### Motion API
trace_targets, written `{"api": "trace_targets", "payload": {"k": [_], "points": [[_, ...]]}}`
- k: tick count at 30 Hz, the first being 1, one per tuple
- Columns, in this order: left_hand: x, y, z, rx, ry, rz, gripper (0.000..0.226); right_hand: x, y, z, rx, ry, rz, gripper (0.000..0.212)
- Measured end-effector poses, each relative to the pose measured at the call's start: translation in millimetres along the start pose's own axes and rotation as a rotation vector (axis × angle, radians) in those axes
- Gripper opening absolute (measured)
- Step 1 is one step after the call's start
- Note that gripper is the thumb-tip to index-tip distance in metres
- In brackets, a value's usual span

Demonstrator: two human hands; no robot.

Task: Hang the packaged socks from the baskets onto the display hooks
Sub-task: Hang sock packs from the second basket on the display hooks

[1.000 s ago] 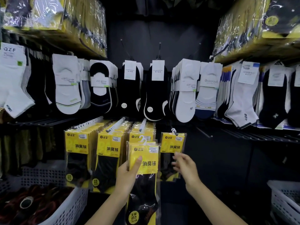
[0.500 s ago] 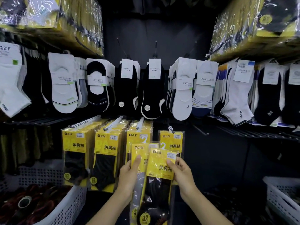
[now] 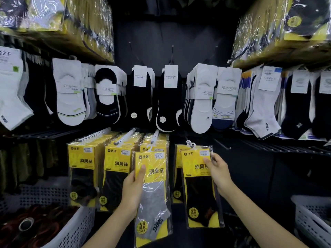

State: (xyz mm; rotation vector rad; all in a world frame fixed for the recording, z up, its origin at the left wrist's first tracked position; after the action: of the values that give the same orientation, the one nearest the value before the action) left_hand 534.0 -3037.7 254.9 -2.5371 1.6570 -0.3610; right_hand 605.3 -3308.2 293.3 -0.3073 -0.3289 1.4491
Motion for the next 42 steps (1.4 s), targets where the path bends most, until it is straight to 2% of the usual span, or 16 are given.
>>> {"api": "trace_targets", "payload": {"k": [6,10,15,20,22,25,28,30,34,42], "points": [[4.2,0.4,-0.6,0.011,0.018,0.024,0.015,13.9,-11.8,-15.0,0.055,0.0,0.023,0.014],[7.2,-0.7,-0.1,0.01,0.019,0.039,0.015,10.0,-17.8,-35.4,0.103,-0.028,-0.053,0.011],[7.6,0.0,4.1,0.004,0.033,0.051,0.014,0.0,-18.7,-65.0,0.23,-0.075,-0.209,0.028],[7.2,4.2,9.9,-0.036,0.047,0.069,0.014,-14.2,-3.1,-81.0,0.285,-0.02,-0.347,0.024],[9.3,5.0,12.2,-0.046,0.046,0.081,0.015,-9.7,3.4,-76.3,0.255,-0.03,-0.286,0.018],[20.9,7.8,16.4,-0.068,0.041,0.126,0.013,14.3,17.0,-57.4,0.219,-0.06,-0.09,0.019],[39.9,13.6,17.4,-0.076,0.009,0.175,0.021,43.7,33.5,-38.1,0.184,-0.101,0.128,0.023],[53.9,19.0,16.9,-0.08,-0.005,0.211,0.026,54.4,44.1,-28.9,0.146,-0.12,0.214,0.022],[73.1,26.5,16.9,-0.063,-0.008,0.264,0.027,44.0,53.8,-23.8,0.084,-0.179,0.172,0.019],[104.0,35.0,14.4,-0.078,-0.109,0.418,0.049,-6.1,42.6,-26.3,0.062,-0.141,-0.069,0.017]]}}
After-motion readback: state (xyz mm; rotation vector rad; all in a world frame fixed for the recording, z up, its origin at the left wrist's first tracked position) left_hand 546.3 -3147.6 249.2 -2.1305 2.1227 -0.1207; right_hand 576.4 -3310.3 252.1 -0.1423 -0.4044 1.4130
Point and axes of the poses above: each hand's wrist, its own y-axis away from the middle knuckle, its own x-axis out of the palm, z = x × y, the point moved 7 cm from there along -y, towards the middle knuckle, and after that the axes turned 4 degrees about -x, right-handed, at the moved point
